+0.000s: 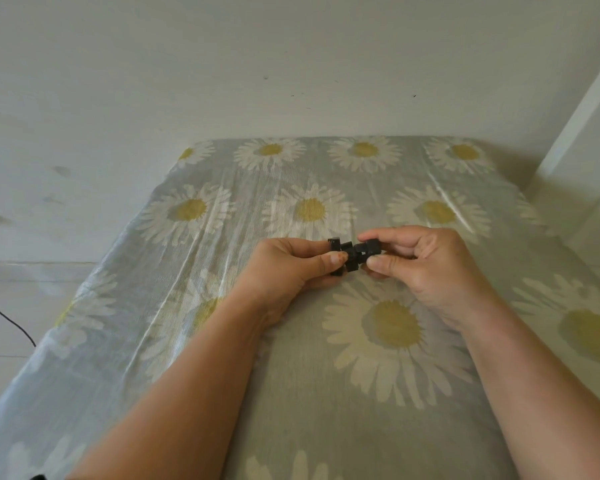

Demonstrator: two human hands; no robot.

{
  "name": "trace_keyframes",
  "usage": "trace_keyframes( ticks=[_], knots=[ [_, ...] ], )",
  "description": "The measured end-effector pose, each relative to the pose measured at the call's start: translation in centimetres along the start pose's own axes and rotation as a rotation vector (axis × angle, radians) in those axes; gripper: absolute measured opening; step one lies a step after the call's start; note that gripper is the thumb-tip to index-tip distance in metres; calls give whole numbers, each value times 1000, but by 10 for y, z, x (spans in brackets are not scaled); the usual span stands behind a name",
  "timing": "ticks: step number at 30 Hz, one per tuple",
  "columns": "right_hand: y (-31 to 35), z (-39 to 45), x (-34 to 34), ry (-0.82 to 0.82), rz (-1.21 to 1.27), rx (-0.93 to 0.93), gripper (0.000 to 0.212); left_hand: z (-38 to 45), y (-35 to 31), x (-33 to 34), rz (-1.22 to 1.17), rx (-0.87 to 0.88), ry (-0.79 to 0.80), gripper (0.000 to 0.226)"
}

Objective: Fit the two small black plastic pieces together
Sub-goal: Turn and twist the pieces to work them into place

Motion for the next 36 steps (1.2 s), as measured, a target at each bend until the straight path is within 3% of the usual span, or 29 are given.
trace_keyframes(
  ticks=[17, 23, 31, 36],
  knots=[
    [2, 1, 0, -11, 11, -22, 39, 0, 0, -1, 22, 34, -13, 31],
    [-2, 0, 7, -19, 22, -5, 40, -2, 1, 3, 59, 43, -11, 12],
    [-4, 3, 9, -79, 129, 29, 32, 2, -1, 0, -31, 79, 10, 32],
    [-6, 3, 5, -86, 179, 61, 29, 1, -2, 1, -130, 63, 131, 32]
  ],
)
Point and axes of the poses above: each hand's wrist, its own z-axis towards the middle knuckle, its own x-axis out of the palm, y = z × x, the point moved 5 cm from there along z, towards the middle knuckle, and after that the axes turned 6 degrees about -z, right-handed, at the moved point
